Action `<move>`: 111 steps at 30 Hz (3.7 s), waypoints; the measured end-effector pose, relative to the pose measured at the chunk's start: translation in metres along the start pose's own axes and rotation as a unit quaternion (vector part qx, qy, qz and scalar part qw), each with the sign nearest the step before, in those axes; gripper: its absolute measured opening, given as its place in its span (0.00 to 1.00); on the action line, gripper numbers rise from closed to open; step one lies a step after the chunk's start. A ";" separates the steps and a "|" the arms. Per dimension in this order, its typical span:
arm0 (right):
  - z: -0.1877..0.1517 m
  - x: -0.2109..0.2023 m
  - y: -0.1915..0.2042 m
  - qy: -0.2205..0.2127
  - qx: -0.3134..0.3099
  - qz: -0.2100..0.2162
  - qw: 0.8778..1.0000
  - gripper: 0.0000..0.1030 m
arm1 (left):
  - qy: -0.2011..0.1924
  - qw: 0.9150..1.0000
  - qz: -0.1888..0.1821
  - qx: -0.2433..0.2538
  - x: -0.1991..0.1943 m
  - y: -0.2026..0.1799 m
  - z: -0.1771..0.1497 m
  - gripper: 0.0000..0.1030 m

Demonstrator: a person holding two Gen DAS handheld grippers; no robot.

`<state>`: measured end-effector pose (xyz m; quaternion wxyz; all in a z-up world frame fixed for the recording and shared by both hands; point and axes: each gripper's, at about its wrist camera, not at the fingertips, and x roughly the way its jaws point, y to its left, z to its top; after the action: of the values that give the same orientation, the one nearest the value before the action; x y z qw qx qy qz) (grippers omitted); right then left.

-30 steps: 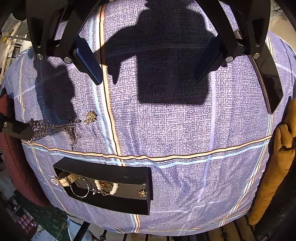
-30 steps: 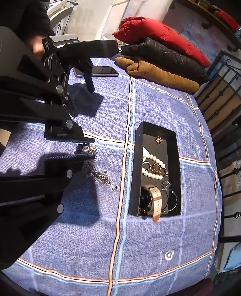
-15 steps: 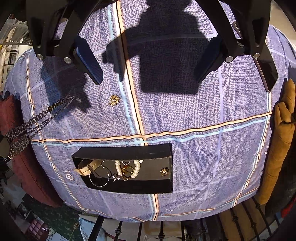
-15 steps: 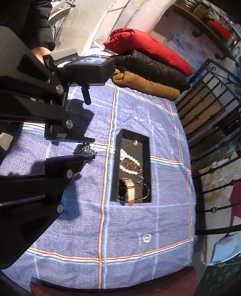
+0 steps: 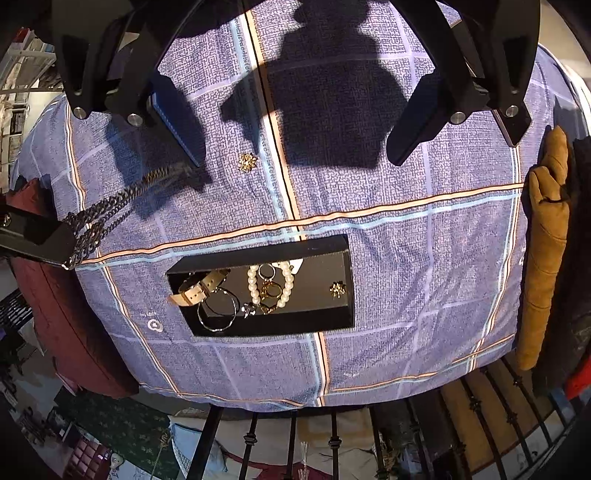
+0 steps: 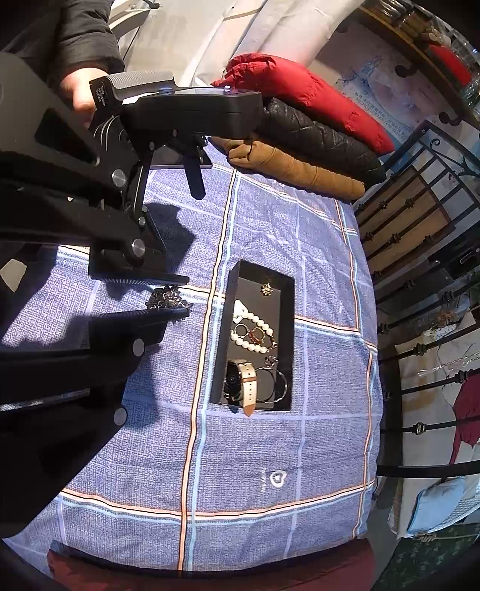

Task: Organize jewelry
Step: 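Lift the gold chains with the right tool toward the box rim, then lower the gold chains into the black box and open the right tool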

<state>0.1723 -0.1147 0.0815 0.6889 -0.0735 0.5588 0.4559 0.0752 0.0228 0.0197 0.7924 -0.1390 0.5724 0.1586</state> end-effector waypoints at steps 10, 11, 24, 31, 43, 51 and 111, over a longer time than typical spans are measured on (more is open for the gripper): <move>0.031 -0.022 0.018 -0.033 -0.023 0.010 0.999 0.12 | -0.043 0.999 0.004 0.011 -0.029 -0.005 0.040 0.93; 0.036 -0.025 0.019 -0.039 -0.024 0.013 0.999 0.12 | -0.046 0.999 0.006 0.011 -0.030 -0.005 0.044 0.93; 0.060 -0.025 0.013 -0.048 -0.028 0.012 0.998 0.12 | -0.046 0.999 0.016 -0.004 -0.023 0.014 0.068 0.93; 0.039 0.020 -0.006 0.009 -0.019 -0.014 1.000 0.13 | -0.027 0.999 0.014 -0.015 -0.008 0.020 0.066 0.93; 0.000 0.159 -0.025 0.087 -0.014 -0.110 0.990 0.64 | 0.037 0.998 0.028 -0.043 0.025 0.055 0.029 0.93; 0.004 0.195 -0.031 0.087 0.036 -0.161 0.982 0.76 | 0.058 0.997 0.025 -0.050 0.034 0.067 0.017 0.94; -0.016 0.095 -0.013 0.037 0.106 -0.080 0.990 0.15 | 0.095 0.993 -0.045 0.053 0.047 0.051 0.025 0.93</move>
<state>0.1667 -0.0800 -0.0085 0.7057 -0.0610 0.6215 0.3346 0.0895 0.0838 -0.0193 0.7468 -0.1368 0.6461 0.0786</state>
